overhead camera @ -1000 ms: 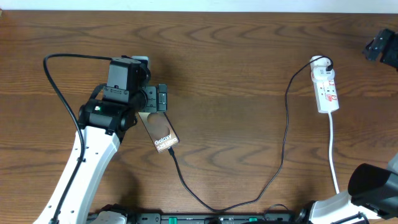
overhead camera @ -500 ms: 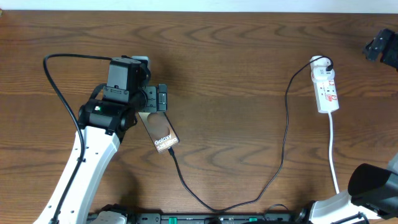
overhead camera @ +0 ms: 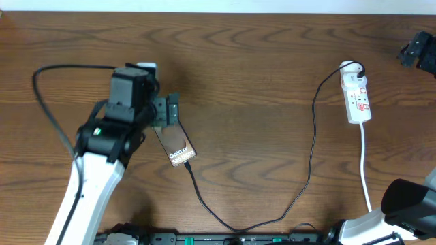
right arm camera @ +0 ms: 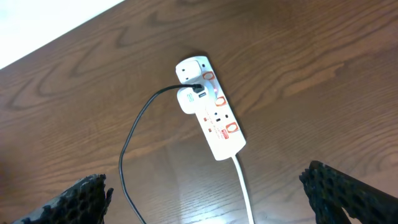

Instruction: Plug charger to phone and switch on socket

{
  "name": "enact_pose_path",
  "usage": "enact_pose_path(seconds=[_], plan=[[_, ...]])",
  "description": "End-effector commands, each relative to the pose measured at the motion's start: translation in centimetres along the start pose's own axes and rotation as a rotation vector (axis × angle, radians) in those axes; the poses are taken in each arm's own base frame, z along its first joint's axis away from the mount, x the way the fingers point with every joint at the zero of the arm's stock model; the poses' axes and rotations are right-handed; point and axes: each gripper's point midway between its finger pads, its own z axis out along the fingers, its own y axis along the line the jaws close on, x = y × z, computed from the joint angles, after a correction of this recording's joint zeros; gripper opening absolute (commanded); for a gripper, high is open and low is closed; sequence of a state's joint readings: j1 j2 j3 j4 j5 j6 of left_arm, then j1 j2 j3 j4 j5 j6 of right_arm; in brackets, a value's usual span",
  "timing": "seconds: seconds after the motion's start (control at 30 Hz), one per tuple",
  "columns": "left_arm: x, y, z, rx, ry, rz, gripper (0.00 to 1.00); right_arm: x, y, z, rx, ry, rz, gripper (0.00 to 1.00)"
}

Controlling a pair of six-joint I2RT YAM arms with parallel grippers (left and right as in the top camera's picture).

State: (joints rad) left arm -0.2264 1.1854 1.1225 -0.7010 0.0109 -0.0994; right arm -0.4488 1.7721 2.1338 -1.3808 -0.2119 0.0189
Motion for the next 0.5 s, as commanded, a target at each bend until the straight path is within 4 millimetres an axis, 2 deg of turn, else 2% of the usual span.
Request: enact_pose_path(seconds=[0.0, 0.27, 0.43, 0.47], plan=[[-0.9, 0.7, -3.5, -0.027, -0.091, 0.026, 0.98, 0.0, 0.0, -0.1, 0.001, -0.001, 0.015, 0.99], [-0.3, 2.1, -9.7, -0.051, -0.287, 0.005, 0.98, 0.0, 0.0, -0.1, 0.001, -0.001, 0.015, 0.99], [-1.2, 2.4, -12.1, -0.006, -0.536, -0.032, 0.98, 0.0, 0.0, -0.1, 0.001, -0.001, 0.015, 0.99], [-1.6, 2.5, -12.7, 0.020, -0.647, -0.040, 0.98, 0.0, 0.0, -0.1, 0.001, -0.001, 0.015, 0.99]])
